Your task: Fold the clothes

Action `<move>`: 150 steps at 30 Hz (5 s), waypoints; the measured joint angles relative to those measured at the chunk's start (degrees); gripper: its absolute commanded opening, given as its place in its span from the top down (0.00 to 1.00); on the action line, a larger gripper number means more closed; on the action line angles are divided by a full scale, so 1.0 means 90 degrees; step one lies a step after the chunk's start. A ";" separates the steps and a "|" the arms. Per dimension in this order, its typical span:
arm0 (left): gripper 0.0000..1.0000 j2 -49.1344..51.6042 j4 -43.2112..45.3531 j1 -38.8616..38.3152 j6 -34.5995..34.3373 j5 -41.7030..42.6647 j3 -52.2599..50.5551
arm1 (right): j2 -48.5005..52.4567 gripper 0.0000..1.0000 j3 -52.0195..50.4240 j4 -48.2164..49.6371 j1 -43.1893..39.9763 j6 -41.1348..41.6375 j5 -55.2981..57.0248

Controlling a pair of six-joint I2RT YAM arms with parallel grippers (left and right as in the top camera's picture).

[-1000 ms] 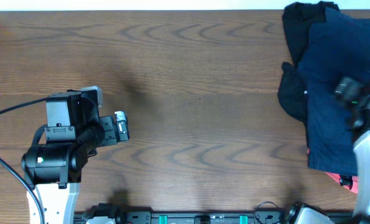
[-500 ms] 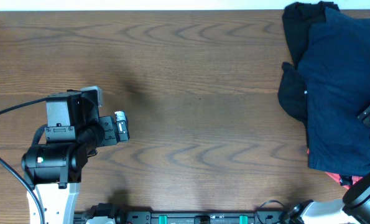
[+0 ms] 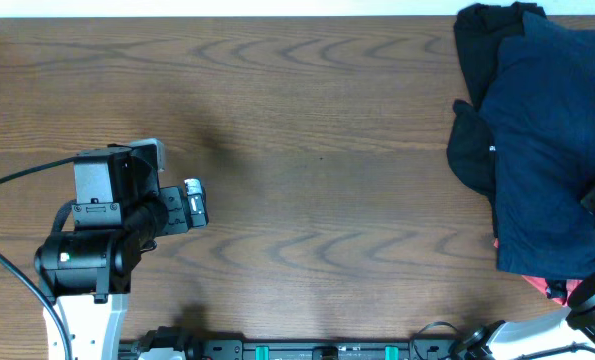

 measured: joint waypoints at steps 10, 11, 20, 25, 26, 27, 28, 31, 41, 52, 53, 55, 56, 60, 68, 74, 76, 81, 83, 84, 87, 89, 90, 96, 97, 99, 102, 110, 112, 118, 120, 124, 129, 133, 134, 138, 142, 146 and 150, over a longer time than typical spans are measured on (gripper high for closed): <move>0.02 0.0000 0.0000 0.0000 0.0000 0.0000 0.0000 | -0.0894 0.99 0.0000 -0.0143 0.0007 0.0007 -0.0092; 0.02 0.0000 0.0000 0.0000 0.0000 0.0000 0.0000 | -0.1059 0.99 0.0000 -0.0155 0.0024 0.0007 -0.0165; 0.02 0.0000 0.0002 0.0000 0.0000 0.0000 0.0000 | -0.2067 0.99 0.0034 -0.0920 0.1282 -0.0138 -0.0670; 0.02 0.0000 0.0002 0.0000 0.0000 0.0000 0.0000 | -0.2278 0.99 0.0073 -0.1603 0.2749 -0.0177 -0.0758; 0.02 0.0000 0.0002 -0.0002 0.0000 0.0000 0.0000 | -0.2280 0.99 0.0073 -0.1739 0.3152 -0.0175 -0.0760; 0.02 0.0000 0.0002 0.0000 0.0000 0.0000 0.0000 | -0.2280 0.99 0.0073 -0.1829 0.3492 -0.0172 -0.0760; 0.02 0.0000 0.0002 0.0000 0.0000 0.0000 0.0000 | -0.2278 0.99 0.0073 -0.1872 0.3895 -0.0160 -0.0767; 0.02 0.0000 0.0002 0.0000 0.0000 0.0000 0.0000 | -0.2256 0.99 0.0073 -0.1802 0.5013 -0.0097 -0.0787; 0.02 0.0000 0.0002 0.0000 0.0000 0.0000 0.0000 | -0.1911 0.21 0.0075 -0.0080 0.7373 0.0146 -0.0896; 0.02 0.0002 0.0308 0.0000 -0.0095 0.0197 0.0000 | -0.2098 0.01 0.0083 -0.0826 0.6477 0.0160 -0.0134; 0.02 0.0010 0.0372 0.0000 -0.0102 0.0277 0.0000 | -0.2210 0.01 0.0083 -0.0930 0.6295 0.0163 -0.0080; 0.02 0.0070 0.0549 0.0000 -0.0146 0.0517 0.0000 | -0.2499 0.01 0.0083 -0.1163 0.5948 0.0158 0.0034; 0.01 0.0109 0.0590 0.0000 -0.0151 0.0602 0.0000 | -0.2642 0.01 0.0083 -0.1282 0.5812 0.0158 0.0092; 0.18 0.0639 0.0641 -0.0005 -0.0357 0.1287 0.0000 | -0.3257 0.01 0.0083 -0.1809 0.5204 0.0158 0.0384; 0.31 0.2446 0.1015 -0.0515 -0.0792 0.2455 -0.0015 | -0.3628 0.01 0.0087 -0.2499 0.4221 0.0158 0.0831; 0.32 0.3701 0.1802 -0.1341 -0.1020 0.2824 -0.0017 | -0.3628 0.03 0.0087 -0.2567 0.4131 0.0185 0.0872; 0.32 0.4095 0.2035 -0.1649 -0.1090 0.2878 -0.0017 | -0.3628 0.05 0.0087 -0.2628 0.4131 0.0202 0.0874; 0.38 0.4857 0.2494 -0.2288 -0.1307 0.2977 -0.0017 | -0.3628 0.07 0.0087 -0.2732 0.4131 0.0209 0.0874; 0.45 0.5102 0.2688 -0.2497 -0.1428 0.2985 -0.0017 | -0.3628 0.07 0.0087 -0.2759 0.4131 0.0211 0.0874; 0.49 0.5180 0.2749 -0.2572 -0.1477 0.2990 -0.0017 | -0.3628 0.08 0.0087 -0.2759 0.4131 0.0209 0.0877; 0.54 0.5336 0.2924 -0.2815 -0.1622 0.2992 -0.0022 | -0.3628 0.09 0.0087 -0.2761 0.4131 0.0209 0.0874; 0.54 0.5345 0.3019 -0.2936 -0.1647 0.2992 -0.0022 | -0.3628 0.09 0.0087 -0.2766 0.4131 0.0209 0.0877; 0.54 0.5345 0.3050 -0.2985 -0.1651 0.2994 -0.0022 | -0.3628 0.09 0.0087 -0.2769 0.4131 0.0211 0.0874; 0.50 0.5345 0.3033 -0.3118 -0.1673 0.2917 -0.0022 | -0.3628 0.09 0.0087 -0.2776 0.4131 0.0211 0.0874; 0.50 0.5345 0.3009 -0.3118 -0.1673 0.2851 -0.0022 | -0.3628 0.09 0.0087 -0.2781 0.4131 0.0209 0.0874; 0.49 0.5345 0.2951 -0.3118 -0.1746 0.2645 -0.0022 | -0.3628 0.09 0.0087 -0.2781 0.4131 0.0209 0.0874; 0.49 0.5345 0.2883 -0.3118 -0.1868 0.2436 -0.0022 | -0.3628 0.09 0.0087 -0.2781 0.4131 0.0209 0.0877; 0.92 0.5345 0.2841 -0.3184 -0.2322 0.2234 -0.0022 | -0.3628 0.16 0.0087 -0.2778 0.4131 0.0209 0.0874; 0.94 0.5345 0.2878 -0.3283 -0.2341 0.2200 -0.0024 | -0.3628 0.20 0.0087 -0.2783 0.4131 0.0221 0.0874; 0.94 0.5345 0.3653 -0.3723 -0.2414 0.2686 -0.0032 | -0.3628 0.20 0.0087 -0.2824 0.4131 0.0255 0.0787; 0.94 0.5343 0.4221 -0.3849 -0.2448 0.3143 -0.0019 | -0.3628 0.19 0.0087 -0.2820 0.4131 0.0255 0.0590; 0.94 0.5115 0.5192 -0.4194 -0.2421 0.3784 0.0080 | -0.3628 0.22 0.0087 -0.2810 0.4131 0.0253 0.0182; 0.94 0.4481 0.5802 -0.4813 -0.2072 0.3764 0.0549 | -0.3628 0.23 0.0087 -0.3092 0.4131 0.0255 -0.0359; 0.94 0.4235 0.6241 -0.5195 -0.1899 0.3286 0.0760 | -0.3628 0.22 0.0087 -0.3820 0.4131 0.0248 -0.0882; 0.94 0.4235 0.6290 -0.5221 -0.1877 0.3145 0.0760 | -0.3628 0.22 0.0087 -0.4007 0.4133 0.0221 -0.1013; 0.94 0.4296 0.6700 -0.5212 -0.1807 0.2365 0.0755 | -0.3628 0.18 0.0087 -0.4524 0.4345 -0.0053 -0.1547; 0.94 0.4296 0.6965 -0.5202 -0.1778 0.1802 0.0755 | -0.3628 0.16 0.0087 -0.4806 0.4755 -0.0274 -0.1931; 0.94 0.4296 0.6968 -0.5202 -0.1778 0.1345 0.0755 | -0.3628 0.08 0.0087 -0.4962 0.5260 -0.0474 -0.2169; 0.94 0.4296 0.6951 -0.5197 -0.1778 0.1049 0.0755 | -0.3628 0.04 0.0087 -0.4949 0.5724 -0.0607 -0.2327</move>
